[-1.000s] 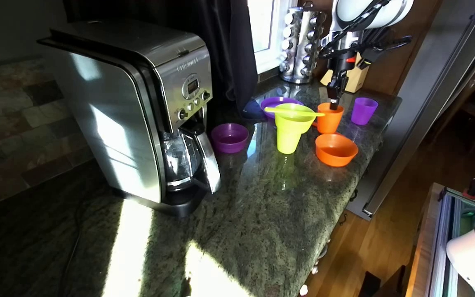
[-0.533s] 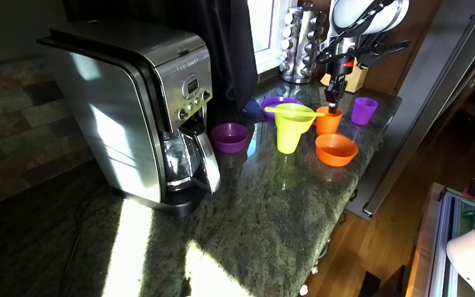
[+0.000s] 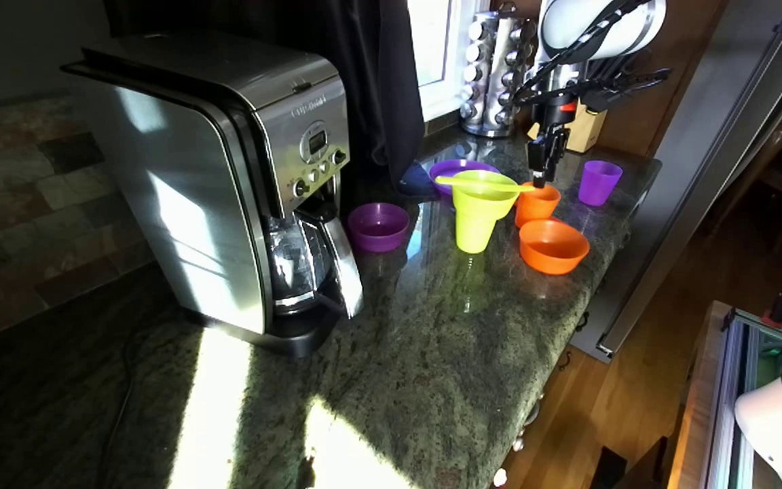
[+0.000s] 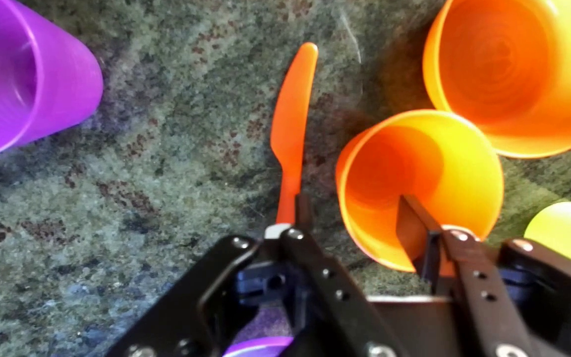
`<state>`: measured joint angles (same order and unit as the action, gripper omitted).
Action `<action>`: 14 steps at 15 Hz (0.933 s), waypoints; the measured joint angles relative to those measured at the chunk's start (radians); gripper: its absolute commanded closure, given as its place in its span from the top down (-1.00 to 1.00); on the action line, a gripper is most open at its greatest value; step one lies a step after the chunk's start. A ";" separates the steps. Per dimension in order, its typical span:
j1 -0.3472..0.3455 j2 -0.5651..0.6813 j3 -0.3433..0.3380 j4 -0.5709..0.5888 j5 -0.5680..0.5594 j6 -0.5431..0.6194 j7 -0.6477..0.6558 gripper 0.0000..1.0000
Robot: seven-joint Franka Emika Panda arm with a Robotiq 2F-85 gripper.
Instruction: Remove the spoon and cup from the orange bowl
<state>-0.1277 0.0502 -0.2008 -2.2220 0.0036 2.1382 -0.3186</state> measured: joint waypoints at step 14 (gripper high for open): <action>-0.022 -0.113 0.000 0.010 -0.026 -0.152 -0.184 1.00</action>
<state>-0.1493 -0.0623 -0.2009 -2.2116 -0.0227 1.9867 -0.5028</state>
